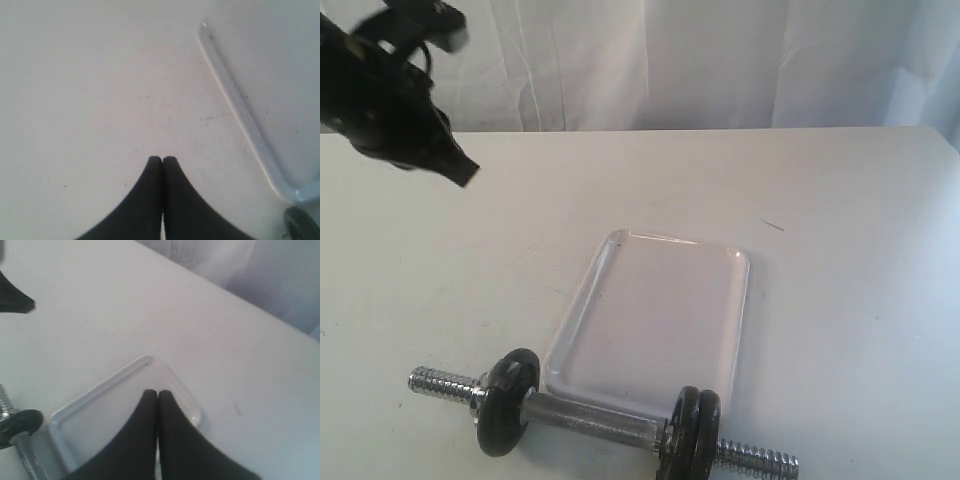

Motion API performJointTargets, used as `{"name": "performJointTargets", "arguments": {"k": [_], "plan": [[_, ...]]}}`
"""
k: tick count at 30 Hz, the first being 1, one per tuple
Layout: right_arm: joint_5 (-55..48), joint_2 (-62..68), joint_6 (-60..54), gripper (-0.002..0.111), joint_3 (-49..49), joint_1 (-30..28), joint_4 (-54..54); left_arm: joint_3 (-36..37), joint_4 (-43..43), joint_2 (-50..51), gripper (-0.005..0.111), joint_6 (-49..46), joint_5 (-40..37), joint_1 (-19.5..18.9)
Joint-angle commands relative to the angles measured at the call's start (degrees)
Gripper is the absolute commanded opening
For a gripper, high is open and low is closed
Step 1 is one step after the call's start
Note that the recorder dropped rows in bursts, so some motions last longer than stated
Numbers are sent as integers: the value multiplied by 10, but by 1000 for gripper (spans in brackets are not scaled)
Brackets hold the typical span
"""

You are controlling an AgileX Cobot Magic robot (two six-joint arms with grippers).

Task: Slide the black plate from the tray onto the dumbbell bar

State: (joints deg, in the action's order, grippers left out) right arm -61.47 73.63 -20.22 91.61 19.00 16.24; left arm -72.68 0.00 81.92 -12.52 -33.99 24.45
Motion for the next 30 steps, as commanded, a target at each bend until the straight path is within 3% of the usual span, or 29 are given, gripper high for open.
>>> {"name": "performJointTargets", "arguments": {"k": [1, 8, 13, 20, 26, 30], "plan": [[63, -83, 28, 0, -99, -2, -40, 4, -30, -99, 0, 46, 8, -22], [212, -211, 42, 0, -314, -2, -55, 96, -20, -268, 0, 118, 105, -22], [304, -288, 42, 0, -430, -2, -55, 183, 83, -365, 0, 176, 95, -22], [263, -328, 66, 0, -460, -2, -54, 218, 117, -419, 0, 197, 19, -22], [274, -329, 71, 0, -460, -2, -56, 218, 117, -418, 0, 197, 18, -22], [323, -358, 100, 0, -517, -4, -141, 218, 117, -418, 0, 197, 20, -22]]}}
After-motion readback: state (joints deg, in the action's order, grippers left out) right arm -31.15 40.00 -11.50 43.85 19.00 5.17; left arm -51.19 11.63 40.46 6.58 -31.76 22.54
